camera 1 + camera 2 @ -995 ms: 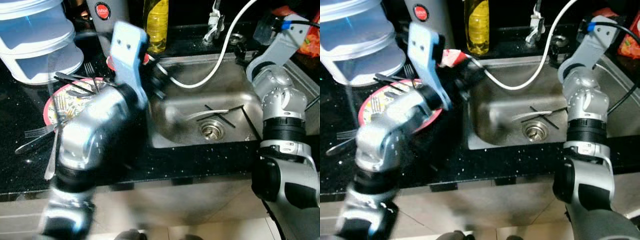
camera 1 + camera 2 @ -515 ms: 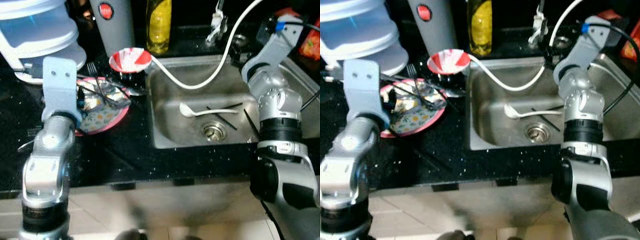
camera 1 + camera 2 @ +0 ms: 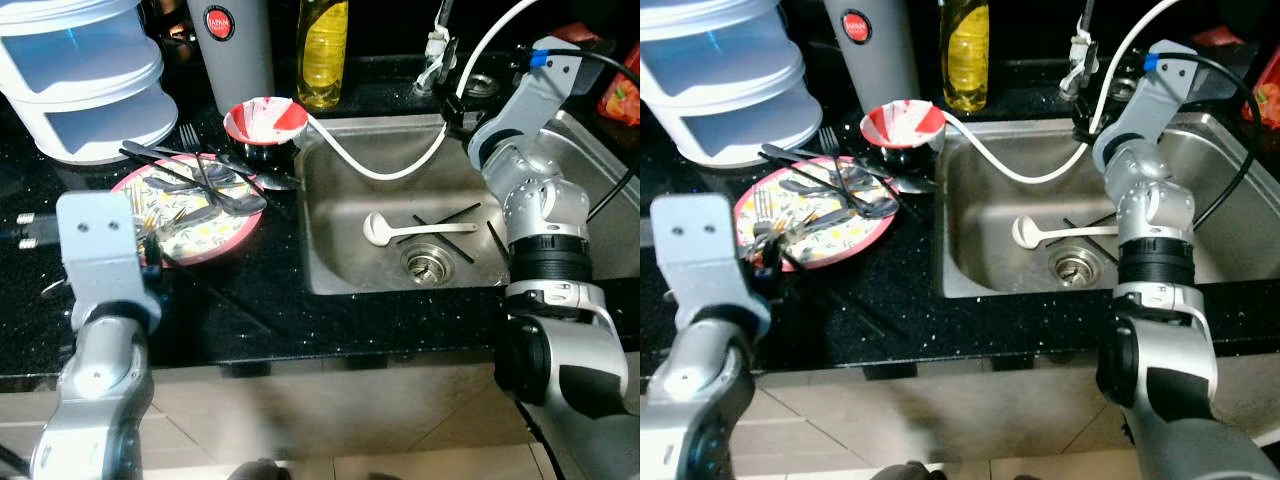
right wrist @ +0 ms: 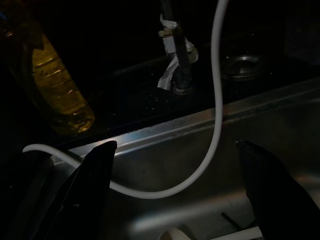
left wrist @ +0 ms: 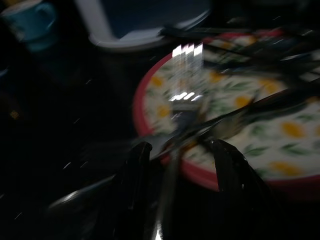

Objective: Kitchen organization

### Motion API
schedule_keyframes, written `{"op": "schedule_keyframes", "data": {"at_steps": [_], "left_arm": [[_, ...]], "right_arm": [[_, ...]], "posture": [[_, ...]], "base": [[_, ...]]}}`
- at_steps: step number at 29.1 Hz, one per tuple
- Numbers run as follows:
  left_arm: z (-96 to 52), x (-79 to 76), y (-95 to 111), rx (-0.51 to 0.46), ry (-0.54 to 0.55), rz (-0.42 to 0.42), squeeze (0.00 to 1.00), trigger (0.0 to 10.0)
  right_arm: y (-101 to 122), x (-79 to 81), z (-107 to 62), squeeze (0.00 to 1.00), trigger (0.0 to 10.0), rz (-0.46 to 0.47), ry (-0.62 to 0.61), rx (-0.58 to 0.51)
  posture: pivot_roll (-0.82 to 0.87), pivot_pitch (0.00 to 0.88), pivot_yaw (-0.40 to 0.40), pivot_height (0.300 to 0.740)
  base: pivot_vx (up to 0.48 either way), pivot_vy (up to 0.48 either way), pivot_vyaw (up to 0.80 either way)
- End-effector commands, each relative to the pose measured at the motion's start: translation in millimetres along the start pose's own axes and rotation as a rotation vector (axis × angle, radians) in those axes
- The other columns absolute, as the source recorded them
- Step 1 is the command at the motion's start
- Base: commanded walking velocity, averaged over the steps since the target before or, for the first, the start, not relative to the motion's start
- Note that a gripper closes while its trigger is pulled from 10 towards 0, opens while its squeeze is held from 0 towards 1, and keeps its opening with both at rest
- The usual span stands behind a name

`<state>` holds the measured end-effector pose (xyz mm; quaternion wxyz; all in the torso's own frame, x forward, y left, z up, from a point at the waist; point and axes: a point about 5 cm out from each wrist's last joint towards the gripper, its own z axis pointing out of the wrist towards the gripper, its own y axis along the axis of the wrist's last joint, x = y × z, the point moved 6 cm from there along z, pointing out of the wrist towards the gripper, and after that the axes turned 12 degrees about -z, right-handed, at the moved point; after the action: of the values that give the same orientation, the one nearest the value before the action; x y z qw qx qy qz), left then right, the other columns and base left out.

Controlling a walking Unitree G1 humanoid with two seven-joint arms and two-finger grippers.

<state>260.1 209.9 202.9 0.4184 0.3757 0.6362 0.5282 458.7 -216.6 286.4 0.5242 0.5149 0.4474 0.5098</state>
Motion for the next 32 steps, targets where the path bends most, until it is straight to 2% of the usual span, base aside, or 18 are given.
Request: {"op": "schedule_keyframes", "data": {"at_steps": [1, 2, 5, 11, 12, 13, 14, 15, 16, 18, 22, 23, 24, 26, 27, 28, 32], "left_arm": [[-4.9, 12.2, -12.2, 0.051, 0.047, -0.034, 0.0, 10.0], [-4.9, 12.2, -12.2, 0.051, 0.047, -0.034, 0.0, 10.0], [-8.8, 22.0, -32.8, 0.126, 0.089, -0.081, 0.0, 10.0], [-14.8, 20.3, -49.9, 0.203, 0.076, -0.14, 0.0, 10.0], [-15.0, 23.1, -54.2, 0.221, 0.085, -0.152, 0.0, 9.2], [-15.2, 25.1, -57.2, 0.233, 0.092, -0.162, 0.0, 9.2], [-14.8, 27.3, -61.0, 0.252, 0.098, -0.176, 0.0, 3.9], [-14.8, 27.3, -61.0, 0.252, 0.098, -0.176, 0.0, 3.9], [-14.5, 29.0, -63.3, 0.262, 0.104, -0.187, 0.0, 0.0], [-12.9, 32.4, -65.1, 0.267, 0.112, -0.2, 0.0, 0.0], [-7.0, 31.0, -59.4, 0.234, 0.086, -0.15, 0.0, 0.0], [-2.5, 25.1, -48.5, 0.181, 0.046, -0.085, 0.0, 0.0], [-2.5, 25.1, -48.5, 0.181, 0.046, -0.085, 0.0, 0.0], [1.4, 12.6, -29.0, 0.086, -0.023, 0.004, 0.0, 0.0], [2.3, 6.8, -20.9, 0.05, -0.048, 0.015, 0.0, 0.6], [4.2, -3.0, -3.1, -0.029, -0.087, 0.031, 0.0, 10.0], [5.6, -19.6, 20.8, -0.118, -0.158, 0.02, 0.0, 10.0]], "right_arm": [[-2.9, 6.7, 2.4, 0.0, 10.0, -0.002, 0.016, 0.009], [-2.9, 6.7, 2.4, 0.0, 10.0, -0.002, 0.016, 0.009], [-2.1, 13.8, 5.5, 0.0, 10.0, -0.009, 0.038, 0.01], [0.2, 21.0, 7.3, 0.0, 10.0, -0.006, 0.058, 0.004], [-1.1, 21.7, 7.4, 0.0, 10.0, -0.006, 0.059, 0.007], [-2.1, 22.1, 7.5, 0.0, 10.0, -0.006, 0.06, 0.009], [-3.1, 22.5, 7.5, 0.0, 10.0, -0.005, 0.061, 0.011], [-3.1, 22.5, 7.5, 0.0, 10.0, -0.005, 0.061, 0.011], [-3.6, 22.7, 7.7, 0.0, 10.0, -0.004, 0.061, 0.013], [-4.2, 23.0, 8.3, 0.0, 10.0, -0.002, 0.063, 0.013], [-5.0, 21.0, 8.7, 0.0, 10.0, 0.007, 0.056, 0.012], [-4.6, 19.7, 8.7, 0.0, 10.0, 0.011, 0.052, 0.01], [-4.6, 19.7, 8.7, 0.0, 10.0, 0.011, 0.052, 0.01], [-4.6, 19.2, 8.6, 0.0, 10.0, 0.013, 0.05, 0.01], [-4.7, 19.2, 8.5, 0.0, 10.0, 0.013, 0.05, 0.01], [-5.2, 19.2, 8.4, 0.0, 10.0, 0.014, 0.05, 0.009], [-3.6, 18.9, 8.6, 0.0, 10.0, 0.018, 0.048, 0.004]], "posture": [[0.17, 0.047, 0.015, 0.74], [0.17, 0.047, 0.015, 0.74], [0.18, 0.041, 0.002, 0.74], [0.19, 0.043, -0.01, 0.74], [0.19, 0.044, -0.011, 0.74], [0.19, 0.044, -0.011, 0.74], [0.19, 0.044, -0.012, 0.74], [0.19, 0.044, -0.012, 0.74], [0.19, 0.045, -0.013, 0.74], [0.19, 0.045, -0.013, 0.74], [0.19, 0.039, -0.006, 0.74], [0.19, 0.037, -0.005, 0.74], [0.19, 0.037, -0.005, 0.74], [0.19, 0.033, -0.006, 0.74], [0.19, 0.033, -0.006, 0.74], [0.18, 0.024, -0.006, 0.74], [0.18, 0.01, -0.005, 0.74]], "base": [[0.0, 0.0, 0.0], [0.0, 0.0, 0.0], [0.0, 0.0, 0.0], [0.0, 0.0, 0.0], [0.0, 0.0, 0.0], [0.0, 0.0, 0.0], [0.0, 0.0, 0.0], [0.0, 0.0, 0.0], [0.0, 0.0, 0.0], [0.0, 0.0, 0.0], [0.0, 0.0, 0.0], [0.0, 0.0, 0.0], [0.0, 0.0, 0.0], [0.0, 0.0, 0.0], [0.0, 0.0, 0.0], [0.0, 0.0, 0.0], [0.0, 0.0, 0.0]]}}
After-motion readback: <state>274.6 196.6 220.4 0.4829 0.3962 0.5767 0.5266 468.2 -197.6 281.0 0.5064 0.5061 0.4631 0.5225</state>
